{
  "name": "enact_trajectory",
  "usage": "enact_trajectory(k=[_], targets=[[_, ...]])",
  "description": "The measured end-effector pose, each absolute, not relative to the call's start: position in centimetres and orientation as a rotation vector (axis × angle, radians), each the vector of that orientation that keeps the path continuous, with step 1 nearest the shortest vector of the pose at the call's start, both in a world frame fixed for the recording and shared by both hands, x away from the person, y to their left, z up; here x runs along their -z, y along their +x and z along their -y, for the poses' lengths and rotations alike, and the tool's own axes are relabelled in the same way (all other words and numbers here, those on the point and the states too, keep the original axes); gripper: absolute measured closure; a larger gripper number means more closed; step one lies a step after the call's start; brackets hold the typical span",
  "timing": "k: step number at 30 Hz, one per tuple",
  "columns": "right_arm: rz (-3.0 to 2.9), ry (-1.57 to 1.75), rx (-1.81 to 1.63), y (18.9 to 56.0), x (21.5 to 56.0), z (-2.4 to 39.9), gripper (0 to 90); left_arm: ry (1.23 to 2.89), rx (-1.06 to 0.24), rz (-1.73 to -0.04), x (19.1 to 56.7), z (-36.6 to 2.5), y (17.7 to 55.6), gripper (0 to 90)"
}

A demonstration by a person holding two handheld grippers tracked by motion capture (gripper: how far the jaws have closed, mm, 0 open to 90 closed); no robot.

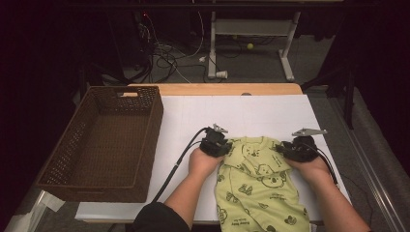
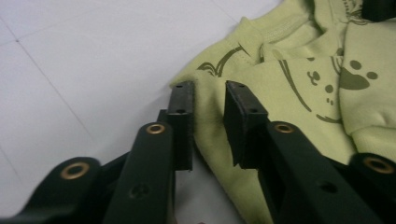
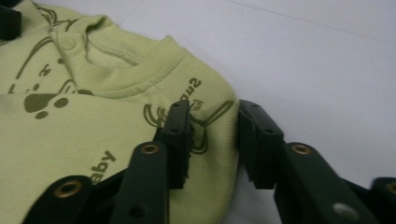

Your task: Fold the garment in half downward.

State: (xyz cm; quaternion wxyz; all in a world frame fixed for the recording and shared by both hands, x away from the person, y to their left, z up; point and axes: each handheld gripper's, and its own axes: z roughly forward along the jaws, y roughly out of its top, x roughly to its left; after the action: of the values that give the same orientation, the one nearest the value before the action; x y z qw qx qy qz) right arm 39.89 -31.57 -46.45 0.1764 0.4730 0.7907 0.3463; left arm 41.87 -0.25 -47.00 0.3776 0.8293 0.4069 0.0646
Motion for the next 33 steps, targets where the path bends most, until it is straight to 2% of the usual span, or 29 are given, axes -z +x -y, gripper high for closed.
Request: enact_trajectory(k=[2, 5, 7, 19, 33], targets=[[-2.245, 1.329, -0.987, 39.9, 46.5, 31.5, 73.0, 2.131, -0.158, -1.020, 47.0, 0.3, 41.8, 77.5], [-2.265, 1.334, -1.033, 39.9, 46.6, 31.6, 83.5, 2.138, -0.175, -1.009, 46.9, 0.4, 41.7, 80.4], [-2.274, 1.325, -1.034, 39.8, 46.5, 31.5, 86.0, 2.119, -0.192, -1.012, 46.6, 0.2, 41.7, 81.7], [-2.110, 1.222, -1.036, 40.5, 45.3, 30.6, 86.7, 2.055, -0.299, -0.971, 43.9, -0.8, 43.4, 82.6], [-2.018, 1.155, -1.008, 43.9, 41.1, 29.4, 86.9, 1.992, -0.400, -0.959, 41.4, -1.1, 45.8, 82.5]])
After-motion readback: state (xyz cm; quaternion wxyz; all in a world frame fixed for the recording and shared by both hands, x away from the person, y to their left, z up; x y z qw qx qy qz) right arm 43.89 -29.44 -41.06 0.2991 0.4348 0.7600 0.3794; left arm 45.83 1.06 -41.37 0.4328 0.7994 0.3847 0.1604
